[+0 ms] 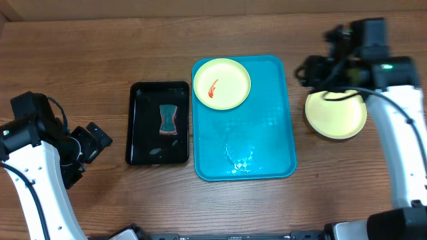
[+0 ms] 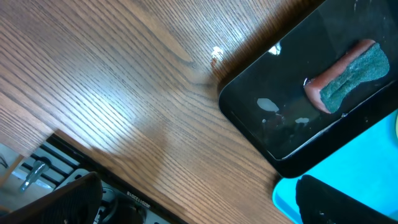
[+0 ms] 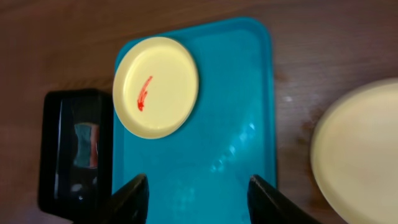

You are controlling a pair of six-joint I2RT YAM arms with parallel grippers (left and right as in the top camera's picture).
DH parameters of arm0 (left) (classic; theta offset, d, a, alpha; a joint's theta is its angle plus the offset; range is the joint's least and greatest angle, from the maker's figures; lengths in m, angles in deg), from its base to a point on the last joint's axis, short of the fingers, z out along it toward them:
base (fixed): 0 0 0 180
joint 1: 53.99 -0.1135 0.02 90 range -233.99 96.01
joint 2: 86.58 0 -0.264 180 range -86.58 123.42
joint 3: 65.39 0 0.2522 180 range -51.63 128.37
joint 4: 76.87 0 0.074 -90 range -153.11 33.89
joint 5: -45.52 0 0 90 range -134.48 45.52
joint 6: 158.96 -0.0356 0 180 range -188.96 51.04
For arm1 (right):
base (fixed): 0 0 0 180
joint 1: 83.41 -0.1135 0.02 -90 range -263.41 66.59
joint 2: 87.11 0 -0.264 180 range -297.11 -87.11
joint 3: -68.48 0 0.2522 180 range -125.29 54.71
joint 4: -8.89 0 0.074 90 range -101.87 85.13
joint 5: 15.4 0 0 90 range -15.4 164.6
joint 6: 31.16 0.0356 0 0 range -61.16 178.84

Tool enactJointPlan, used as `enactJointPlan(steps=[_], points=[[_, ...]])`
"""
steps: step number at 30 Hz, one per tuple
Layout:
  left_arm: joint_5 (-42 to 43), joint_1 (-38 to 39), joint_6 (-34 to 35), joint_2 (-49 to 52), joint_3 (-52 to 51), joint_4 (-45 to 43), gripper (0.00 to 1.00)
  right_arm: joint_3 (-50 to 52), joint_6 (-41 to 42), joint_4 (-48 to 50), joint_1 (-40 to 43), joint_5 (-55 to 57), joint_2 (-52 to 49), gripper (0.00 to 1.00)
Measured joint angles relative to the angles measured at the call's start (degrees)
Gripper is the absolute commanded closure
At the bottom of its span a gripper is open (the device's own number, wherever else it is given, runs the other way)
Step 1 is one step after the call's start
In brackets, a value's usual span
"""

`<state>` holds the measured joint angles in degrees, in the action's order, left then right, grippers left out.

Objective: Clean dirty plates on tray and stack at the side
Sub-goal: 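Move the right gripper to the rim of the sauce-smeared yellow plate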

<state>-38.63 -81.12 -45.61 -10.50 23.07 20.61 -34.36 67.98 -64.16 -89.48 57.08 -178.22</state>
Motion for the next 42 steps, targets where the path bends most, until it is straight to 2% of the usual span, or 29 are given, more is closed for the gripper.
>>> enactJointPlan(steps=[4, 8, 15, 23, 27, 29, 32, 33, 35, 37, 40, 42], points=[[0.0, 0.0, 0.0, 0.0, 0.0, -0.02, 0.0, 2.82, -0.94, 7.76, -7.56, 3.04, -3.89, 0.45], [0.0, 0.0, 0.0, 0.0, 0.0, 0.0, 0.0, 3.74, -1.46, 15.23, -11.69, 5.81, -9.55, 0.36], [0.0, 0.0, 0.0, 0.0, 0.0, -0.02, 0.0, 4.02, -1.64, 26.95, -12.33, 7.58, -18.25, 0.33], [0.0, 0.0, 0.0, 0.0, 0.0, -0.02, 0.0, 4.02, -1.66, 32.0, -12.31, 7.93, -26.8, 0.33], [0.0, 0.0, 0.0, 0.0, 0.02, 0.0, 0.0, 4.13, -1.36, 32.3, -12.31, 8.13, -30.23, 0.51], [0.0, 0.0, 0.0, 0.0, 0.0, 0.0, 0.0, 4.31, -1.49, 32.28, -12.31, 8.59, -30.69, 0.55], [0.0, 0.0, 0.0, 0.0, 0.0, 0.0, 0.0, 4.33, -1.44, 32.15, -12.31, 9.46, -30.69, 0.56], [0.0, 0.0, 0.0, 0.0, 0.0, 0.0, 0.0, 4.33, -1.36, 31.82, -12.31, 9.84, -30.69, 0.59], [0.0, 0.0, 0.0, 0.0, 0.02, 0.0, 0.0, 4.35, -0.87, 30.75, -12.31, 10.51, -30.77, 0.7], [0.0, -0.02, 0.0, 0.0, 0.0, 0.0, 0.0, 4.35, 0.09, 29.94, -12.31, 10.8, -31.04, 0.76], [0.0, -0.02, 0.0, 0.0, 0.0, 0.0, 0.0, 4.48, 1.49, 29.57, -12.33, 10.88, -31.5, 0.96], [0.0, 0.0, 0.0, 0.0, 0.02, 0.0, 0.0, 4.57, 2.56, 29.24, -12.33, 11.02, -31.56, 0.96]])
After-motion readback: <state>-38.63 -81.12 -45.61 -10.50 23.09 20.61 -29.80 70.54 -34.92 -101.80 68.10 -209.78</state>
